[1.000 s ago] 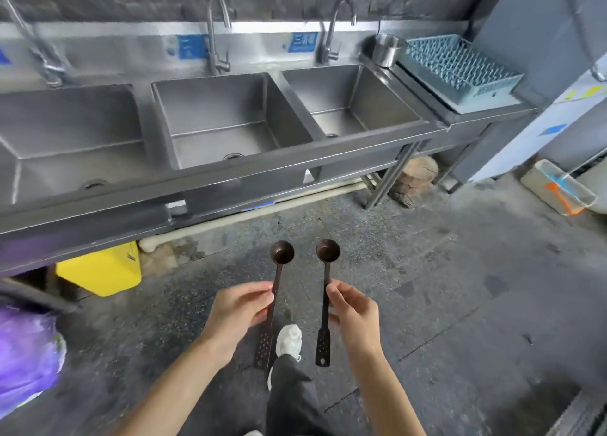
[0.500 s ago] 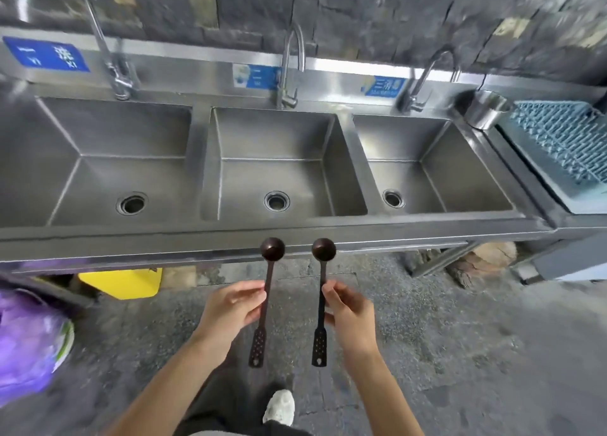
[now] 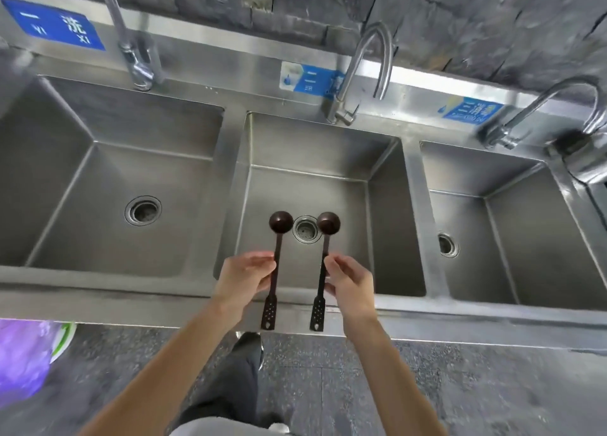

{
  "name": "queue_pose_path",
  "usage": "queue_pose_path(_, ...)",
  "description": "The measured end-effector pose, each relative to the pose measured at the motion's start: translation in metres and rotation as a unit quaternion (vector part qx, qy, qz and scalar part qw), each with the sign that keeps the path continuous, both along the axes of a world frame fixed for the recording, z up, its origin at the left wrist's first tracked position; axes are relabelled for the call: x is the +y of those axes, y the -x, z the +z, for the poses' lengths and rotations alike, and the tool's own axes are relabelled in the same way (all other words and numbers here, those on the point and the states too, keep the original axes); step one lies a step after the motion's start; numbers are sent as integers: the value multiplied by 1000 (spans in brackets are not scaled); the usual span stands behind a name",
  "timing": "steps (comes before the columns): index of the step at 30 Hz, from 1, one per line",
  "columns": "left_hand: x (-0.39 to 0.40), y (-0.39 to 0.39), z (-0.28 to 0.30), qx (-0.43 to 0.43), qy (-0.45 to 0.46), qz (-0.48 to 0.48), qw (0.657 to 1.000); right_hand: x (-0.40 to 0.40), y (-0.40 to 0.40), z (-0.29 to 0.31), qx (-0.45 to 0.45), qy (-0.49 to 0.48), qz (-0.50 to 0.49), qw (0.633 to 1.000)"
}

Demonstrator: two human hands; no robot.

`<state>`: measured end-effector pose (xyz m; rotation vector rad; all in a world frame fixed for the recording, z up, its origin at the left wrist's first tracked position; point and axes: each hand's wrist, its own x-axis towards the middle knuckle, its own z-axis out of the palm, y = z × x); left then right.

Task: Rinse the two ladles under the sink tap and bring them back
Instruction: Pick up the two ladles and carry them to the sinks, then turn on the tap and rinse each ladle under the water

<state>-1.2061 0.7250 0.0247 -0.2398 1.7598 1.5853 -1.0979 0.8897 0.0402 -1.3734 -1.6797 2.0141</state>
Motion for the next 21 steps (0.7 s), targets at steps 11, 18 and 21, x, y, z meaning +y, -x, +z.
queue_pose_path(11,71,118,-86,-51,76,42,995,62,128,-114,-122,21,26,992)
queue_pose_path(18,89,127,-188,-64,169,20,983,72,154,-207,-198,33,77,977)
queue_pose_path(21,87,129,-227,-67,206,22,976,67,159,-248,-219,38,120,967)
